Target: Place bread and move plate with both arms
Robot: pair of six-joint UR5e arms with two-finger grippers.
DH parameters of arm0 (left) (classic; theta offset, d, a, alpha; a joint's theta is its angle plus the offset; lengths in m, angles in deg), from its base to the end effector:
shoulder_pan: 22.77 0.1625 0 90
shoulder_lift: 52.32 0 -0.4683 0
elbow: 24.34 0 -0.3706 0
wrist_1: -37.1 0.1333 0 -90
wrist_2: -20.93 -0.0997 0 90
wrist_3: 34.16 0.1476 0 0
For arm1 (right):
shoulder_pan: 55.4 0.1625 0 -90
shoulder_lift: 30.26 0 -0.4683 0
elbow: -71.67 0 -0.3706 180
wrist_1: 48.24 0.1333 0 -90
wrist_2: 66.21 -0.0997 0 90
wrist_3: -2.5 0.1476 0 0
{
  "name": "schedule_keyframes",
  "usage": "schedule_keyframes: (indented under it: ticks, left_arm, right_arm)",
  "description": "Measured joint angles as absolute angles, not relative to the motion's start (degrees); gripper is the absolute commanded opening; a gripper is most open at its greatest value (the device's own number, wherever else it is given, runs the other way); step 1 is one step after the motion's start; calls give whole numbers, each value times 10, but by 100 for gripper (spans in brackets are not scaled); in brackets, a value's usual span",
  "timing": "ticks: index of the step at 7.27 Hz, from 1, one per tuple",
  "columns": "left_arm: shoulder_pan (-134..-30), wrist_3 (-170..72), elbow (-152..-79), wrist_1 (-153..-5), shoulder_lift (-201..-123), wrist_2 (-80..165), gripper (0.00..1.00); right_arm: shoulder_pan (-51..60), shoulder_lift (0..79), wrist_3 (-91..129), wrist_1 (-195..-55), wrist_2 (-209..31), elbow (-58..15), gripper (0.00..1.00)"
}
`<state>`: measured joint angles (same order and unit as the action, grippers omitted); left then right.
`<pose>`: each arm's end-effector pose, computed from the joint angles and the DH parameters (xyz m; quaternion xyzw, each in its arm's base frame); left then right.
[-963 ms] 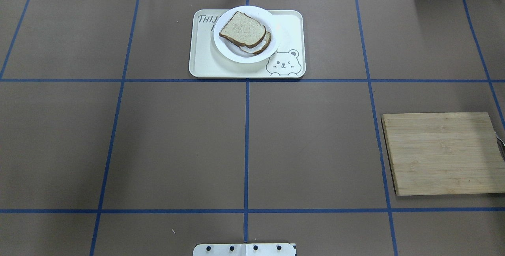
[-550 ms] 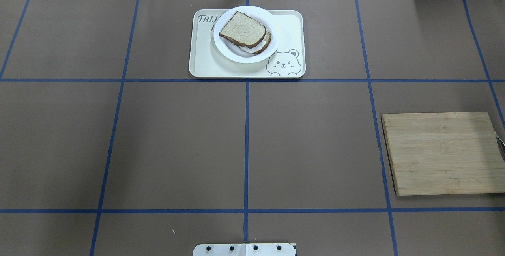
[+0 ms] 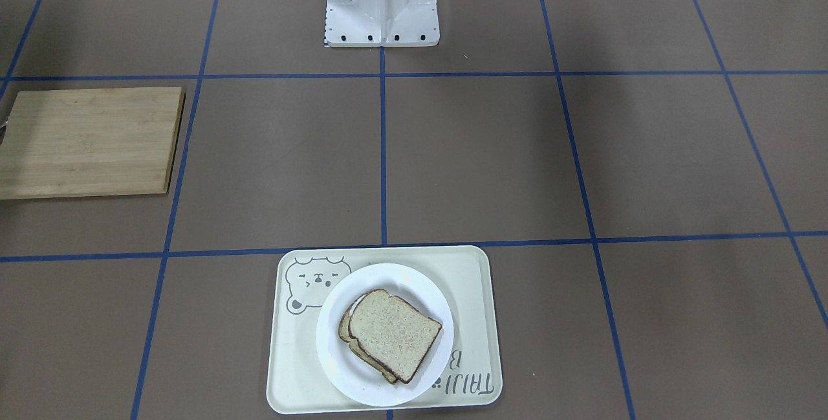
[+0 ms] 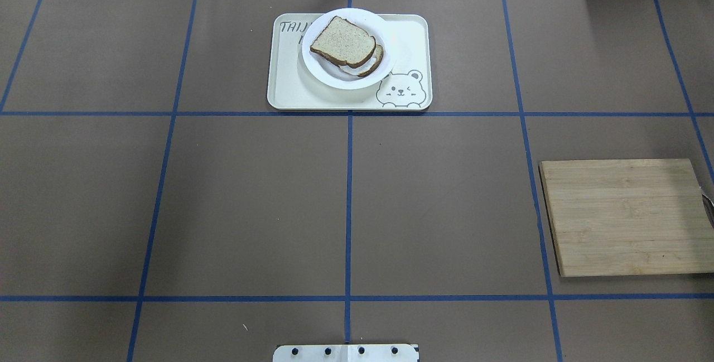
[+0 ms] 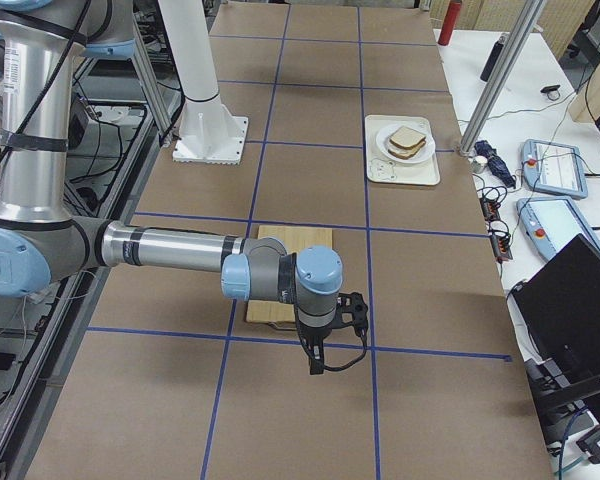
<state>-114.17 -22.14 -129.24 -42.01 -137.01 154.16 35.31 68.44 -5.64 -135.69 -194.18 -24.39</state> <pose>-0.0424 -0.4184 0.6768 0.0326 0.3671 0.0819 0.9260 0.0474 -0.3983 0.7590 0.0244 -0.3244 -0.0610 0.9436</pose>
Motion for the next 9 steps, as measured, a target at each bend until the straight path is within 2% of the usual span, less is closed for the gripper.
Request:
schedule_keyframes:
  ticks: [9]
  left_arm:
    - [-1142, -221, -1300, -421, -1362, 1542, 98]
  right_arm:
    - [354, 685, -58, -1357, -1942, -244, 100]
